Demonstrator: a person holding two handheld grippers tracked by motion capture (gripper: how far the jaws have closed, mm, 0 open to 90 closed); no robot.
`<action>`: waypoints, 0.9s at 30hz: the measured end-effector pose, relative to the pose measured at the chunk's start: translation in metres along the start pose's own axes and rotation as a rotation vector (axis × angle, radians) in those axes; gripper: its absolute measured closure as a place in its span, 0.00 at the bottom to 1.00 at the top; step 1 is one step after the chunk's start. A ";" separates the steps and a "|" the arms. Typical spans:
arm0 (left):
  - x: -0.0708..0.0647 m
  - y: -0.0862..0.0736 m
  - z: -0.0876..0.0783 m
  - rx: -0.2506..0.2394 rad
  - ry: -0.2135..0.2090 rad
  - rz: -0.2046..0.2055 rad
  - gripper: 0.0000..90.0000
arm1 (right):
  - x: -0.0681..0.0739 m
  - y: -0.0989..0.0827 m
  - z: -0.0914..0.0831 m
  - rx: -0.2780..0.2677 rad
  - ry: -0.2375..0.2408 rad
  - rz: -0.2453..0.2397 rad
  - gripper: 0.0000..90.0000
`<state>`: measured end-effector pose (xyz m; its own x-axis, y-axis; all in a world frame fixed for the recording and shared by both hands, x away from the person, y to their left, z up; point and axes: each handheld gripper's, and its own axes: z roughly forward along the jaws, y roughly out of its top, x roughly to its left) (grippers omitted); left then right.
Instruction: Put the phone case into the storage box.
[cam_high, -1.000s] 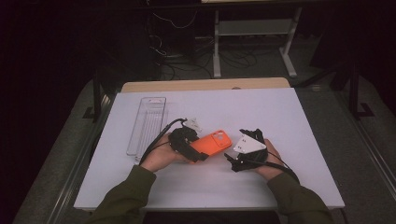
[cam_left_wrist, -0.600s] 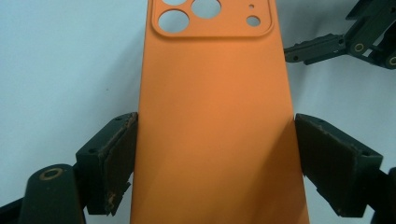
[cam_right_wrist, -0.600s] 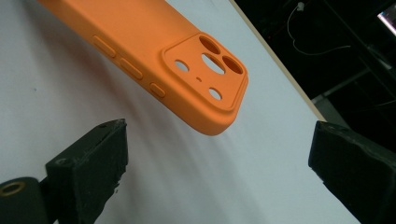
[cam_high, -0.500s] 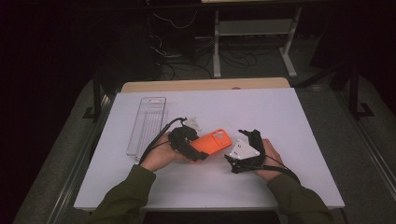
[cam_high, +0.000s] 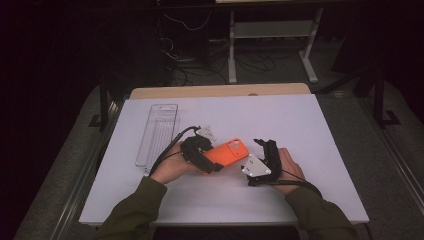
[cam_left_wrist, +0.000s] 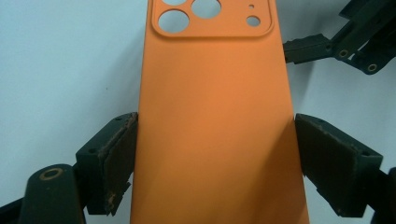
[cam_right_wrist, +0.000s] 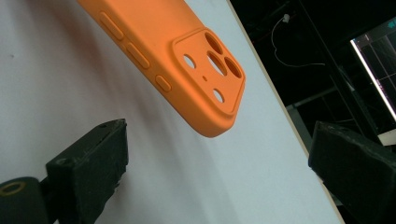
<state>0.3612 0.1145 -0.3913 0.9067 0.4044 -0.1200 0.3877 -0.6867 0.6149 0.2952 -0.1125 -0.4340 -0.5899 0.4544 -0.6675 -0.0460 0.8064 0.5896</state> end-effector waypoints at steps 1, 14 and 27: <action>0.000 0.000 0.000 -0.006 0.001 -0.003 0.18 | 0.000 0.000 0.000 -0.001 -0.002 -0.005 0.05; 0.000 0.000 -0.001 -0.002 0.000 0.002 0.18 | 0.006 0.003 0.001 -0.003 -0.068 -0.145 0.05; -0.001 0.000 -0.001 0.000 0.001 0.005 0.18 | 0.012 0.005 0.000 0.008 -0.121 -0.246 0.04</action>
<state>0.3605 0.1148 -0.3900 0.9086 0.4012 -0.1163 0.3830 -0.6888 0.6156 0.2879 -0.1025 -0.4395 -0.4608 0.2857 -0.8403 -0.1696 0.9010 0.3993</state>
